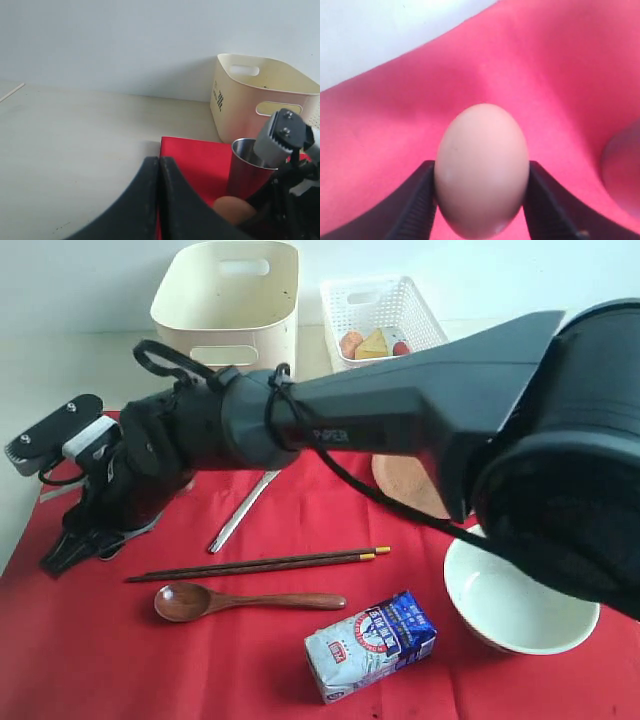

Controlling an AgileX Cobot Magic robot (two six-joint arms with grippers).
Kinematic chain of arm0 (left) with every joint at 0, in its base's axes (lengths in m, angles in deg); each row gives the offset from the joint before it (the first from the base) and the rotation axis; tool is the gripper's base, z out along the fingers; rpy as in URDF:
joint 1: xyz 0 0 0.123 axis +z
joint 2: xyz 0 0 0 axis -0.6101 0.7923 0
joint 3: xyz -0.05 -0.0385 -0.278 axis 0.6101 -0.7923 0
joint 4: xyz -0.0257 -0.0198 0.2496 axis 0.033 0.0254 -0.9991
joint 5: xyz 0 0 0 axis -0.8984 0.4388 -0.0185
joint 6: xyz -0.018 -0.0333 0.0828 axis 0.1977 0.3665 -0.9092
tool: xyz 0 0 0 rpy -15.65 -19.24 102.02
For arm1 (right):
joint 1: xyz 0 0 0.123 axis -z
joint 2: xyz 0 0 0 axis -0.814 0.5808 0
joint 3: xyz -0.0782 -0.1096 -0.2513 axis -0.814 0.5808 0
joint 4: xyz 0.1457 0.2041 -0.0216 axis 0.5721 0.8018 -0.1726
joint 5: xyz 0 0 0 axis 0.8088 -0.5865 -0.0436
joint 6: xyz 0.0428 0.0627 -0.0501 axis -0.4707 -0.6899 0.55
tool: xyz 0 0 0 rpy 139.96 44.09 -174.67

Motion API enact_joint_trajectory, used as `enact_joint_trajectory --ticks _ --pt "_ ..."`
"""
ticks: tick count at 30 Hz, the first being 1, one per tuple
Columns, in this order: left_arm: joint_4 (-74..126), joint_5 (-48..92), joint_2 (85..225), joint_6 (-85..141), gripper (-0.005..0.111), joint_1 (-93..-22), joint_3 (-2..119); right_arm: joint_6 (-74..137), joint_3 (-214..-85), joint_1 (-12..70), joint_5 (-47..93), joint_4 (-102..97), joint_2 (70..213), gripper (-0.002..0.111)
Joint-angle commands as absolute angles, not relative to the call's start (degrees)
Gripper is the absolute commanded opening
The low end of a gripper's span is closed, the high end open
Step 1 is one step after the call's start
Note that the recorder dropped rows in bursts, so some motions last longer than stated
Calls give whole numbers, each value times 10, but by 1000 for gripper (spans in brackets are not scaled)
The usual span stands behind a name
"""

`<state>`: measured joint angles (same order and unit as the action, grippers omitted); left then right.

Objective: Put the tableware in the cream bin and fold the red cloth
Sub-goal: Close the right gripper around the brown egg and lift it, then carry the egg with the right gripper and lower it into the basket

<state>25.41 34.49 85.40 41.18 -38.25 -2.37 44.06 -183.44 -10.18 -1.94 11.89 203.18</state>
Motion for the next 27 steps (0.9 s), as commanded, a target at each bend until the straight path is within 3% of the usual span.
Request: enact_joint_trajectory --ticks 1,6,12,19,27 --pt "258 343 850 411 3 -382 -24 459 -1838 -98 -63 114 1978 0" --pt "258 343 850 411 3 -382 -24 480 -1816 -98 -77 114 1916 0" --pt "258 343 850 411 3 -382 -24 484 -1700 -79 -9 91 1776 0" --pt "258 343 850 411 3 -382 -24 480 -1578 29 54 90 1623 0" --pt "258 343 850 411 3 -382 -24 468 -1563 162 63 94 1626 0"
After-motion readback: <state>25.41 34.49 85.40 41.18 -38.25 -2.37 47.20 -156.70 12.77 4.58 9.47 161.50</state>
